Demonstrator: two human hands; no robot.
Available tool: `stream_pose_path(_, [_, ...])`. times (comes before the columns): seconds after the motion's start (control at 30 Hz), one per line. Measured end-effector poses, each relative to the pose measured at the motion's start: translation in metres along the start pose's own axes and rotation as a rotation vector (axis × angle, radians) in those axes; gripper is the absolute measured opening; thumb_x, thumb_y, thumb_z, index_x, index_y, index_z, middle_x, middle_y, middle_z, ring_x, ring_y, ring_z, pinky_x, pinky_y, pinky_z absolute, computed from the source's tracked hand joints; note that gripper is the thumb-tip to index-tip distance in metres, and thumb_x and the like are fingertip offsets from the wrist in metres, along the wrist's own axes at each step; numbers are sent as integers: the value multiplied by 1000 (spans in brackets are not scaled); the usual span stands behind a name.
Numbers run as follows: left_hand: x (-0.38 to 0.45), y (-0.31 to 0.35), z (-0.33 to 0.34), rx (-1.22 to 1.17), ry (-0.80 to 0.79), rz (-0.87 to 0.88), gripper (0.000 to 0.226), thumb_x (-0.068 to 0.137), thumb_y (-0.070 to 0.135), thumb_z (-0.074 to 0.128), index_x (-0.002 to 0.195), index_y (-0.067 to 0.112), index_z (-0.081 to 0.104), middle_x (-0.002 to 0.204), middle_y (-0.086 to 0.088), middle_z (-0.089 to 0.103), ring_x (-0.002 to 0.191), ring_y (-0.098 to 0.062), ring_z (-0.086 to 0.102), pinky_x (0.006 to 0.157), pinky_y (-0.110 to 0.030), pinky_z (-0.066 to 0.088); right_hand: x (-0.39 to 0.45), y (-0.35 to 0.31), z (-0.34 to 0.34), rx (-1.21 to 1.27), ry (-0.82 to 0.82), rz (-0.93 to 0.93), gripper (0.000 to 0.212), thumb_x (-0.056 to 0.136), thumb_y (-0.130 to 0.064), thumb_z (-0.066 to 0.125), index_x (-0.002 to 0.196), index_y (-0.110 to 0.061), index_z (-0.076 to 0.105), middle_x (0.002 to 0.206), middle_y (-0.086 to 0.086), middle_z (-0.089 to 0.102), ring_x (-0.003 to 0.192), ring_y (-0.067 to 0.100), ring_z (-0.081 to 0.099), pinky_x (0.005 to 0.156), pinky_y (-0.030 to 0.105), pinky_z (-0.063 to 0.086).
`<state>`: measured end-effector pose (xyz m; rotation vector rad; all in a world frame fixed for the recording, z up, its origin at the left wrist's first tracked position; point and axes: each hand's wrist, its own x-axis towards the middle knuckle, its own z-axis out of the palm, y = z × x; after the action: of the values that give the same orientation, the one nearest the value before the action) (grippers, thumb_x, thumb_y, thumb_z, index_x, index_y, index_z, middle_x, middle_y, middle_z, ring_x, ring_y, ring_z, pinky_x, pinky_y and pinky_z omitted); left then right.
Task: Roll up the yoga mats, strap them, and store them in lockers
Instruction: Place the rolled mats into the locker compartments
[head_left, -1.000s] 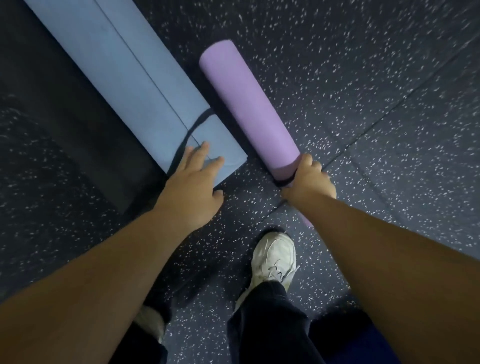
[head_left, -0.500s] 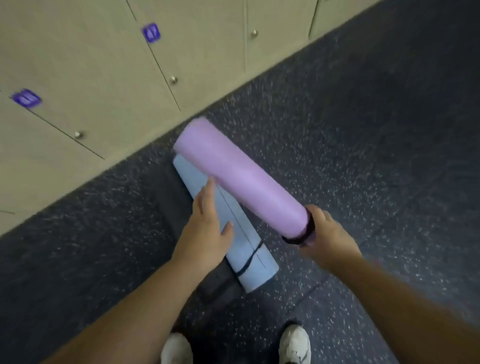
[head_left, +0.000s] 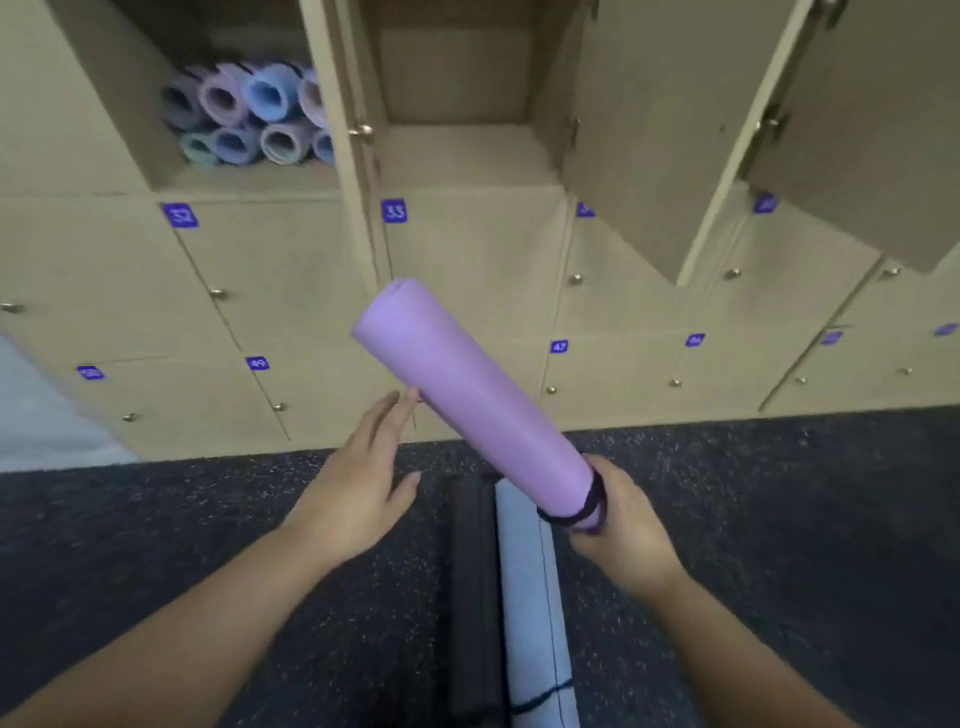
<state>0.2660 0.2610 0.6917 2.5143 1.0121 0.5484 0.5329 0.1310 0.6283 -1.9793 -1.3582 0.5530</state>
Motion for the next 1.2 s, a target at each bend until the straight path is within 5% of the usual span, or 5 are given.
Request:
stream_pose_path(0.1, [-20, -15, -40, -30, 100, -84, 88, 93, 20, 57, 144, 40, -12, 156, 1, 11, 129, -22, 41, 102, -23, 31, 20, -53, 7, 6, -39, -116, 62, 62, -6, 72, 118, -29, 55, 108, -19, 62, 99, -2, 57, 82, 12, 44])
stream_pose_path(0.37, [-32, -86, -124, -112, 240, -179, 91, 93, 20, 56, 146, 41, -15, 151, 4, 17, 132, -10, 33, 90, -24, 39, 85, -176, 44, -69, -66, -267, 69, 63, -23, 72, 128, -27, 51, 117, -13, 60, 104, 7, 57, 87, 25, 47])
stream_pose_path(0.77, [4, -247, -253, -22, 135, -131, 57, 94, 20, 56, 146, 27, 33, 148, 7, 31, 132, -5, 36, 103, -7, 17, 167, -342, 172, 159, 4, -174, 61, 71, -20, 76, 118, -39, 43, 104, -26, 55, 95, 1, 56, 71, 6, 39])
stream_pose_path(0.9, [29, -270, -268, -94, 162, -137, 48, 93, 19, 58, 138, 26, 44, 145, 8, 32, 105, -2, 50, 92, -5, 25, 200, -374, 178, 152, 16, -148, 59, 69, -22, 78, 114, -38, 44, 99, -24, 57, 92, 6, 57, 67, 7, 40])
stream_pose_path(1.2, [122, -312, -281, -60, 98, -73, 52, 95, 24, 53, 144, 28, 36, 152, 7, 23, 135, -5, 32, 104, -11, 23, 318, -426, 186, 198, 26, -90, 56, 69, -33, 77, 114, -38, 43, 104, -21, 59, 94, 9, 61, 72, 25, 46])
